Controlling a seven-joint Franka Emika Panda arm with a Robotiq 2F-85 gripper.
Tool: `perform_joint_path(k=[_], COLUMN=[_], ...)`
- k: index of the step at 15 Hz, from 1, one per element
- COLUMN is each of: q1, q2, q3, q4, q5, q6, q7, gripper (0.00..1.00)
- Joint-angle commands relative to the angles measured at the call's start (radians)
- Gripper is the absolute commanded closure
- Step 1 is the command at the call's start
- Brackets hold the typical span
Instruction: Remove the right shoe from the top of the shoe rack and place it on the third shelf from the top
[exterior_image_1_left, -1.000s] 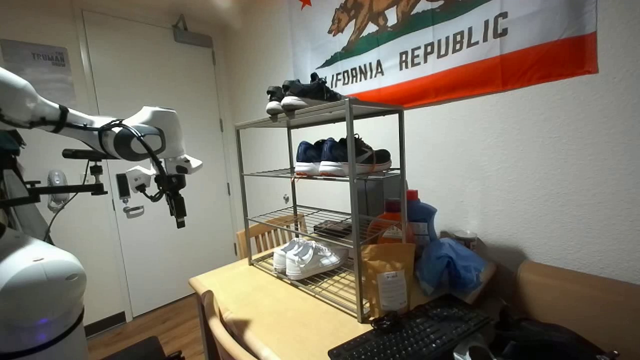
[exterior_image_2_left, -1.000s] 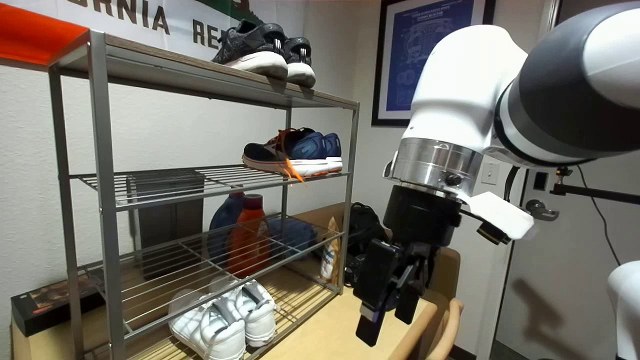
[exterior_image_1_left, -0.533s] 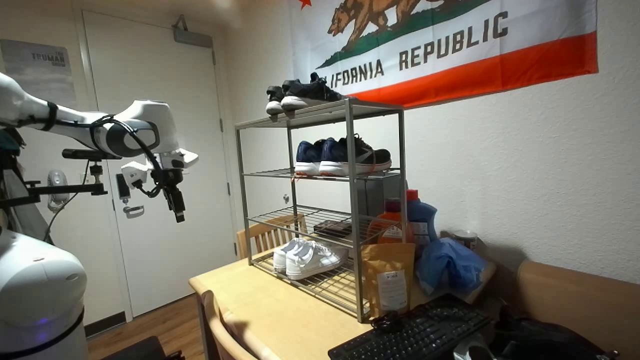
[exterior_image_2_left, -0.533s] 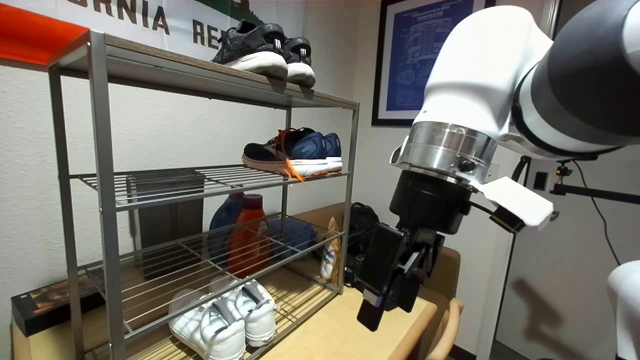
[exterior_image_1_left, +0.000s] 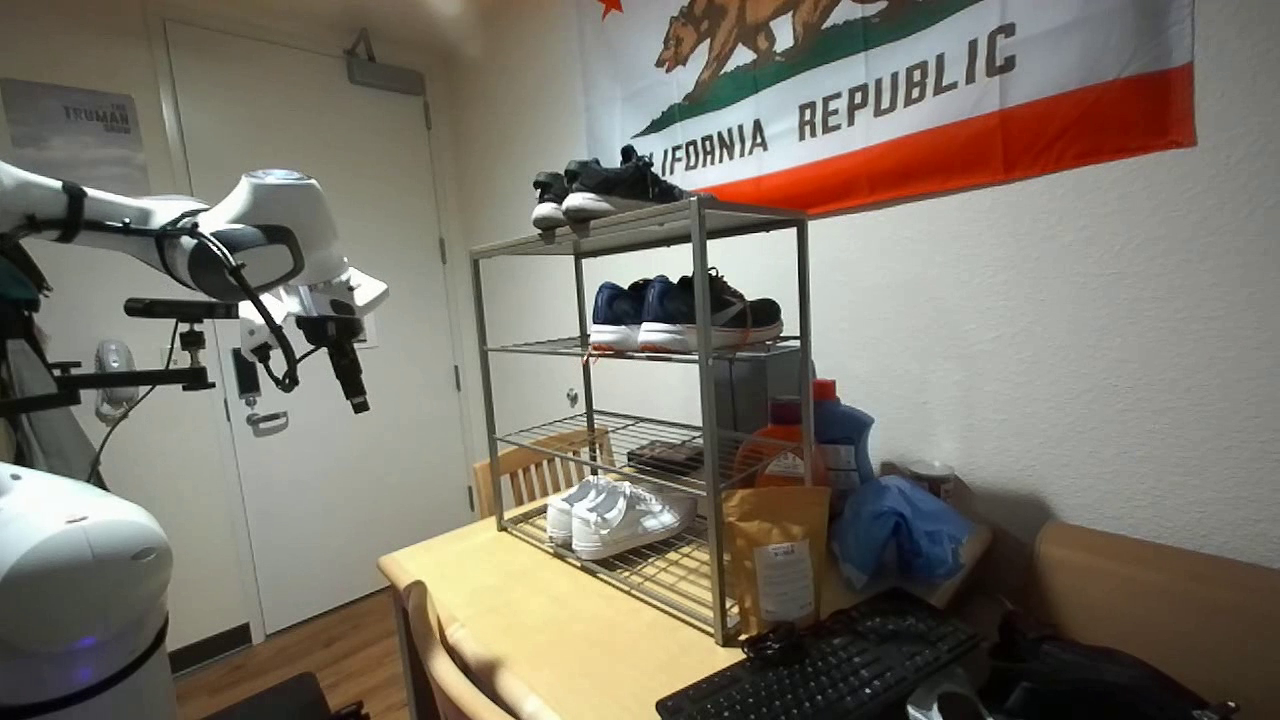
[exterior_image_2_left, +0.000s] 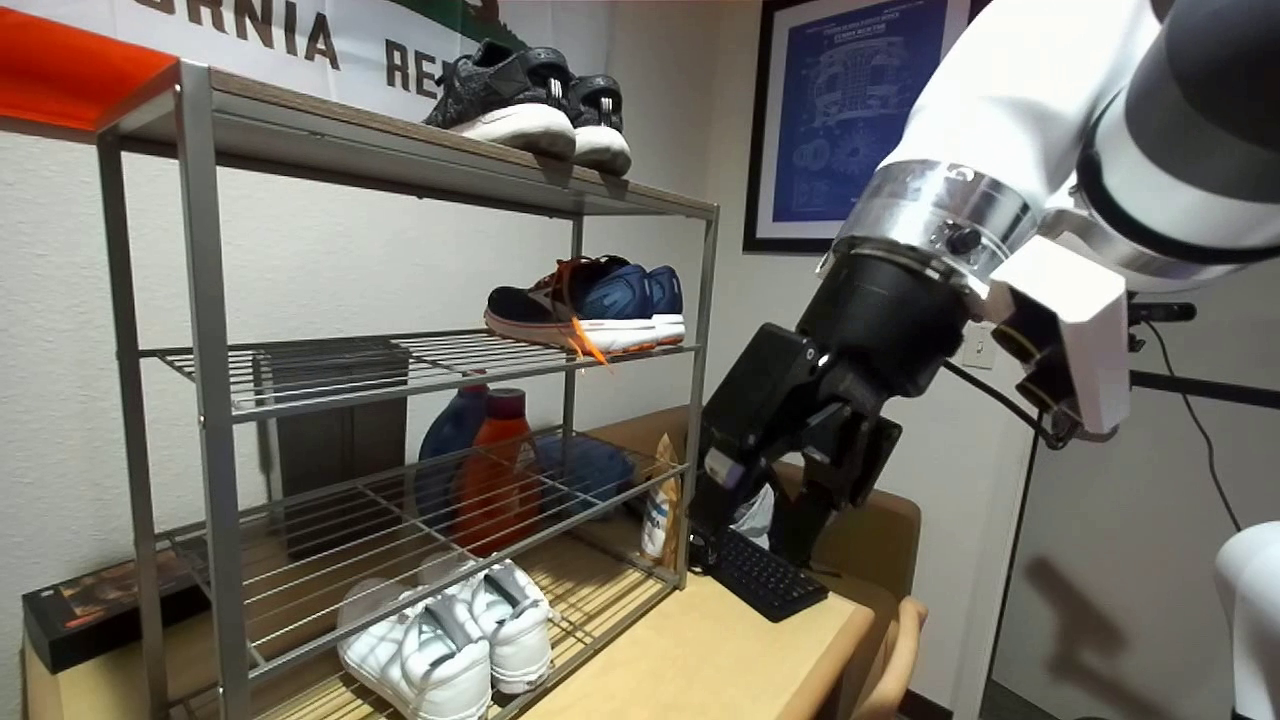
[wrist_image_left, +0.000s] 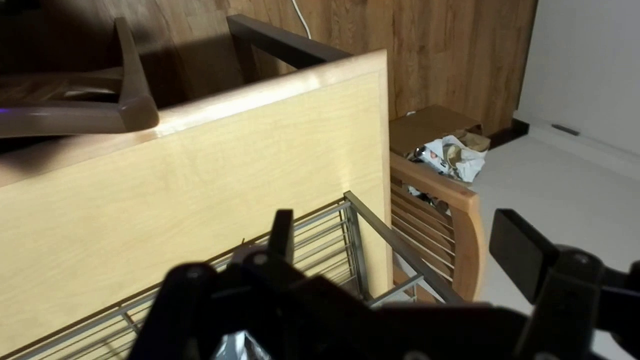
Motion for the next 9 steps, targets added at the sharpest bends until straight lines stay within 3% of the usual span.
perform_joint_path(k=[1, 9], q1=[-0.02, -0.154], q2=[-0.109, -0.254], q3=[0.006, 0.007], q4=[-0.027, -0.042], q5=[0.051, 0.066], q6=[0.026, 0.037], q7=[0.063, 0.251], gripper=[0.0, 0.0])
